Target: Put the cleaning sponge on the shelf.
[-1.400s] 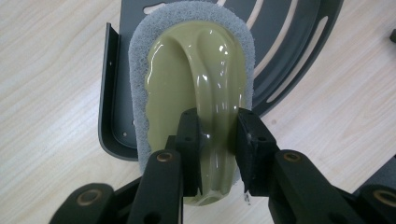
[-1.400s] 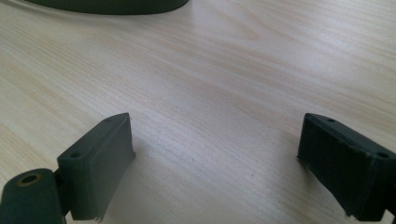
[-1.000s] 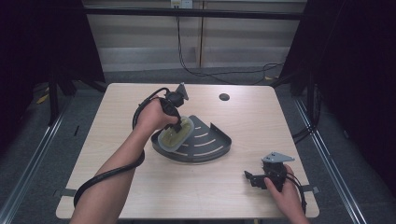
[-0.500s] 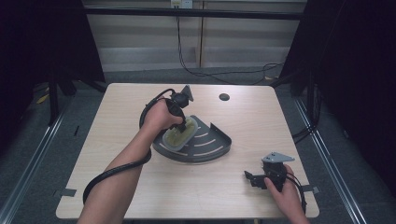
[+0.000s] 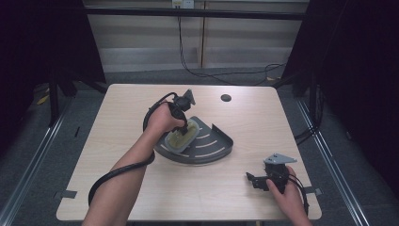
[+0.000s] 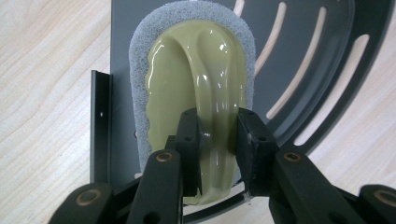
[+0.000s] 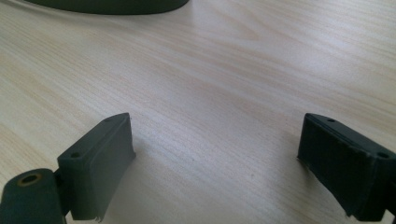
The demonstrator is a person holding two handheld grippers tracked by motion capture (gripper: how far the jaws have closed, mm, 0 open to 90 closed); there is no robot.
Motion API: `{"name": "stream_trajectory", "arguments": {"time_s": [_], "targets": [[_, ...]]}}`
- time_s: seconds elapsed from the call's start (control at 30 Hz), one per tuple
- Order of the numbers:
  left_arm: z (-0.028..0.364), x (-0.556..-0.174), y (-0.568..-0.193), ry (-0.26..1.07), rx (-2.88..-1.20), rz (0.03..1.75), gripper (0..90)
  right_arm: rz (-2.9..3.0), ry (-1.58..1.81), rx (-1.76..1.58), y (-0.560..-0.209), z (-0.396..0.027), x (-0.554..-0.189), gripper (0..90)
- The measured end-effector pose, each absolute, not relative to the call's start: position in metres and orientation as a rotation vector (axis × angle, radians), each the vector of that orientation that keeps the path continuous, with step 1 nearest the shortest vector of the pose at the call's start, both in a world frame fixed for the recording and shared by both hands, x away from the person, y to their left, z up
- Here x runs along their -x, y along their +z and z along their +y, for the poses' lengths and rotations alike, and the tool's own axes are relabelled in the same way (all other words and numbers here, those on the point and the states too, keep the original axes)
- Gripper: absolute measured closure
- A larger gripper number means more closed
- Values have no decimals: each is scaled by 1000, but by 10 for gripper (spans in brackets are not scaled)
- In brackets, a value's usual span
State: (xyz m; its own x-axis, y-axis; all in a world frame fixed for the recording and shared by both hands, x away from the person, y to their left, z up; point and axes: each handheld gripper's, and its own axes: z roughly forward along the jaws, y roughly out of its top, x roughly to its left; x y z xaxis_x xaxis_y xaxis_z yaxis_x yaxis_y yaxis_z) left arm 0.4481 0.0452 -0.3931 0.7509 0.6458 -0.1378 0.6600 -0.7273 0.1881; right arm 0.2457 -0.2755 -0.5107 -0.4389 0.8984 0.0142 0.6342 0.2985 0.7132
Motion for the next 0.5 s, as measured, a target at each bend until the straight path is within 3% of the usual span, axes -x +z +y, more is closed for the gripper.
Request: {"name": "stream_trajectory", "arguments": {"time_s": [0.5], "targets": [[52,-456,-404,-82,-2739,1025,721,2186,930,-1370,-511,-276,-246,97]]}}
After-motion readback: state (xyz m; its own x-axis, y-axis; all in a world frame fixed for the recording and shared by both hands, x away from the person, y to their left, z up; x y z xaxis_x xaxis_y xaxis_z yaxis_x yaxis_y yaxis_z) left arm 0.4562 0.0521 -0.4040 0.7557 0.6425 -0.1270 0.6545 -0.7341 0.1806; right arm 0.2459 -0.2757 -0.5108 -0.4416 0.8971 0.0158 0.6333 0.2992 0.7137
